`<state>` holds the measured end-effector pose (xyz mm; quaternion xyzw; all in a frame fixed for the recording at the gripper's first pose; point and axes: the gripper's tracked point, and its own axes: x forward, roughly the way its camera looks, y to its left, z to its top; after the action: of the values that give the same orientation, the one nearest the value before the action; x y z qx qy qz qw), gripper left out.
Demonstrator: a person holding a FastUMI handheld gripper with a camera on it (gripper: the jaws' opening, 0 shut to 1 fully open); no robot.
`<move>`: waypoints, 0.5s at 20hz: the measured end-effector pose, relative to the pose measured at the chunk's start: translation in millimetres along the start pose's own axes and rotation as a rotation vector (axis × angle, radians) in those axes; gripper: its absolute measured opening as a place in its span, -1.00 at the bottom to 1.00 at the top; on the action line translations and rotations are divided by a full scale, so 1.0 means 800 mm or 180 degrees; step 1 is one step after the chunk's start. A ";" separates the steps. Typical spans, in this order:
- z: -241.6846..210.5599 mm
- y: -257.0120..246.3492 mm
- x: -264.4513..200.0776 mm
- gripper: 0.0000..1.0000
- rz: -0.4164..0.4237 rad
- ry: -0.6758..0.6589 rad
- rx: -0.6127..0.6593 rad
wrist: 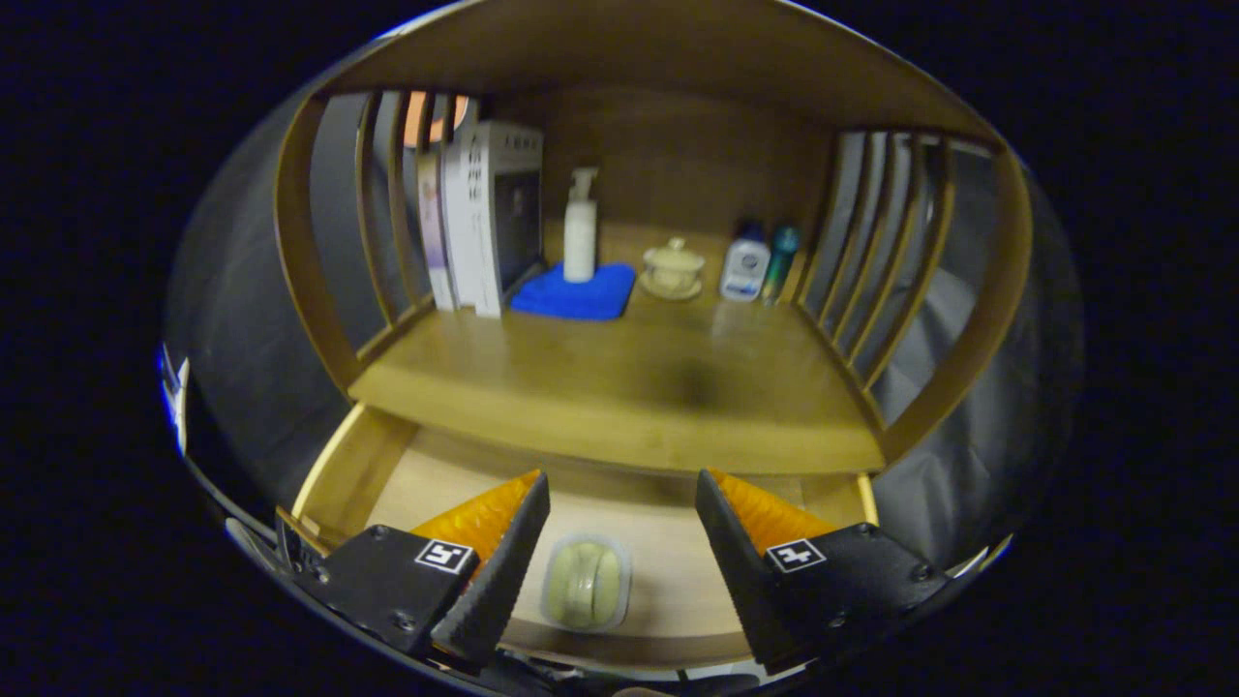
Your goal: Pull open the drawer, take out the items inside it, and place them on the countertop above the cabinet.
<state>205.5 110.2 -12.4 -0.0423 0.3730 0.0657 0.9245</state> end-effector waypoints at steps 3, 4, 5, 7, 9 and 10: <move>-0.040 0.002 0.020 0.79 0.0065 0.0617 0.0176; -0.053 0.004 0.029 0.72 0.0075 0.0741 0.0172; -0.058 0.005 0.037 0.67 0.0061 0.0837 0.0190; -0.071 0.012 0.041 0.53 0.0053 0.1067 0.0240; -0.087 0.009 0.048 0.45 0.0031 0.1202 0.0195; -0.096 0.008 0.052 0.39 -0.0007 0.1236 0.0159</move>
<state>181.9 110.3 -96.7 -0.0316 0.5459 0.0459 0.8360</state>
